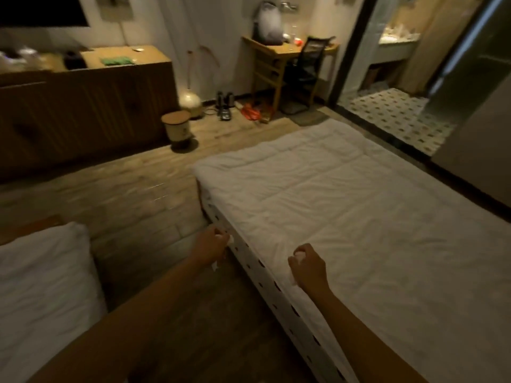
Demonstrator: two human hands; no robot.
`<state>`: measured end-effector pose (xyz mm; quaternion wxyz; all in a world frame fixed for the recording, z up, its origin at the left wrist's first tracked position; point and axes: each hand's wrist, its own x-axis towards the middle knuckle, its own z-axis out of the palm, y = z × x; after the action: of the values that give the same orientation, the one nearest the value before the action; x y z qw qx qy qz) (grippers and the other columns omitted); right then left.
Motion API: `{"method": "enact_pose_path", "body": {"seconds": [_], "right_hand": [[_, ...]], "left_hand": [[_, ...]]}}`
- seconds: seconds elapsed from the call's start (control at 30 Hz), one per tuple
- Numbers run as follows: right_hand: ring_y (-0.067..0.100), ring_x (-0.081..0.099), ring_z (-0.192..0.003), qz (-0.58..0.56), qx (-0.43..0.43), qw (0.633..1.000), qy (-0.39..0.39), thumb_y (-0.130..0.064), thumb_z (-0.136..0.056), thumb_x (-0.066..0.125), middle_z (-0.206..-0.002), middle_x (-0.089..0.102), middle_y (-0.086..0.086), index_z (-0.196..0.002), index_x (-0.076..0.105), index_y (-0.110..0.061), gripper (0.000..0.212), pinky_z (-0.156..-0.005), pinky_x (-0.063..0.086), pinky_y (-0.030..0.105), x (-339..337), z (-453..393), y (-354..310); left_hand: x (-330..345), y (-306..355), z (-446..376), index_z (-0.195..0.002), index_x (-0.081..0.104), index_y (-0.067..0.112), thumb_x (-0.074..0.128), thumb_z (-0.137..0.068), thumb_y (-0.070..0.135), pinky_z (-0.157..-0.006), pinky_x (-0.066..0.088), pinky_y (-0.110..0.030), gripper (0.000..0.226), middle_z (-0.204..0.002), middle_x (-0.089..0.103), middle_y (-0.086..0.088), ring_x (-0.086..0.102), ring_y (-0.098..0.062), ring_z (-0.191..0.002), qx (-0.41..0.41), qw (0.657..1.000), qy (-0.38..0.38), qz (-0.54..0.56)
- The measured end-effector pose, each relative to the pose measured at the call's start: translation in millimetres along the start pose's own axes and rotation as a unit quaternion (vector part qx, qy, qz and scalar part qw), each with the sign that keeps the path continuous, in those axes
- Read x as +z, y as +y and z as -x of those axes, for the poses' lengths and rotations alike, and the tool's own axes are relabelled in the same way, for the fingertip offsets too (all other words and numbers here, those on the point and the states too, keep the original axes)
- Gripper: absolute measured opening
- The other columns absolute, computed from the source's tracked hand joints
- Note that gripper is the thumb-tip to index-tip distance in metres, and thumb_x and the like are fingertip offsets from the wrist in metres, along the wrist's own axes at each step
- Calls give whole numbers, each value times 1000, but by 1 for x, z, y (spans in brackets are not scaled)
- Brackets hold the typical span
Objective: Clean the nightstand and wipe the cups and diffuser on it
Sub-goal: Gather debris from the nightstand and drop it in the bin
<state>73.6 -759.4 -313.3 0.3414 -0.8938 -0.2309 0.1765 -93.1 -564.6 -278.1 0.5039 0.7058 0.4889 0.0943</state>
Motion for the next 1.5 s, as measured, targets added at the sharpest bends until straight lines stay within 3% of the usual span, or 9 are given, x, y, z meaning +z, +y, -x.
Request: {"method": "enact_pose_path", "body": {"seconds": [0.23, 0.33, 0.53, 0.67, 0.77, 0.93, 1.17, 1.33, 1.5], "right_hand": [[16, 64, -75, -25, -90, 994, -55, -30, -96, 58, -86, 64, -6, -96, 57, -32, 2, -64, 50, 27, 84, -90, -101], [17, 64, -84, -35, -116, 990, -71, -33, -98, 56, -99, 67, -4, -111, 62, -28, 15, -73, 53, 31, 128, -147, -145], [23, 61, -111, -77, -100, 987, -95, -32, -98, 57, -128, 63, 3, -131, 56, -24, 34, -90, 51, 31, 199, -272, -241], [19, 60, -103, -62, -104, 986, -118, -34, -97, 60, -126, 62, 4, -135, 50, -24, 41, -85, 41, 24, 230, -344, -299], [11, 52, -88, -61, -101, 984, -131, -33, -94, 63, -109, 57, -3, -137, 47, -24, 47, -80, 40, 24, 248, -390, -339], [-2, 50, -71, -58, -98, 984, -140, -33, -90, 68, -94, 54, -6, -137, 46, -24, 52, -67, 48, 25, 297, -467, -398], [22, 63, -90, -16, -117, 981, -151, -29, -90, 68, -110, 68, 6, -119, 60, -22, 31, -76, 50, 30, 386, -599, -499], [19, 61, -94, 7, -124, 983, -135, -27, -89, 70, -109, 68, 4, -114, 64, -21, 26, -72, 38, 22, 428, -680, -585], [16, 60, -89, -7, -99, 987, -125, -29, -87, 70, -109, 69, 3, -111, 66, -24, 24, -71, 43, 24, 459, -745, -649]], "left_hand": [[-97, -39, -95, -87, 57, 10, 65, -92, 13, -56, 59, -34, 10, -92, 66, -13, 70, -27, -70, -29, 996, 67, 53], [-138, -41, -159, -86, 58, 10, 64, -93, 12, -69, 63, -43, 9, -87, 64, -9, 69, -27, -68, -24, 995, 84, 52], [-206, -12, -293, -89, 60, 10, 63, -93, 14, -65, 63, -36, 7, -85, 64, -6, 70, -24, -68, -29, 993, 114, 26], [-244, 15, -366, -91, 61, 9, 60, -93, 16, -58, 58, -29, 8, -89, 67, -8, 68, -23, -68, -2, 993, 114, 13], [-269, 23, -414, -90, 61, 8, 60, -93, 15, -51, 54, -24, 8, -90, 65, -3, 68, -23, -69, -6, 989, 145, 31], [-313, 17, -506, -87, 60, 11, 61, -93, 15, -51, 55, -26, 7, -86, 64, 1, 66, -20, -63, -19, 984, 171, 51], [-396, 10, -671, -92, 61, 9, 58, -96, 15, -49, 52, -22, 8, -89, 66, -6, 67, -19, -66, -19, 982, 182, 43], [-463, 19, -778, -89, 62, 11, 57, -95, 15, -77, 57, -42, 9, -91, 67, -5, 65, -27, -83, -18, 986, 166, 14], [-505, 35, -870, -89, 63, 7, 58, -94, 14, -56, 54, -29, 10, -78, 65, 1, 63, -17, -65, -37, 985, 164, 46]]}}
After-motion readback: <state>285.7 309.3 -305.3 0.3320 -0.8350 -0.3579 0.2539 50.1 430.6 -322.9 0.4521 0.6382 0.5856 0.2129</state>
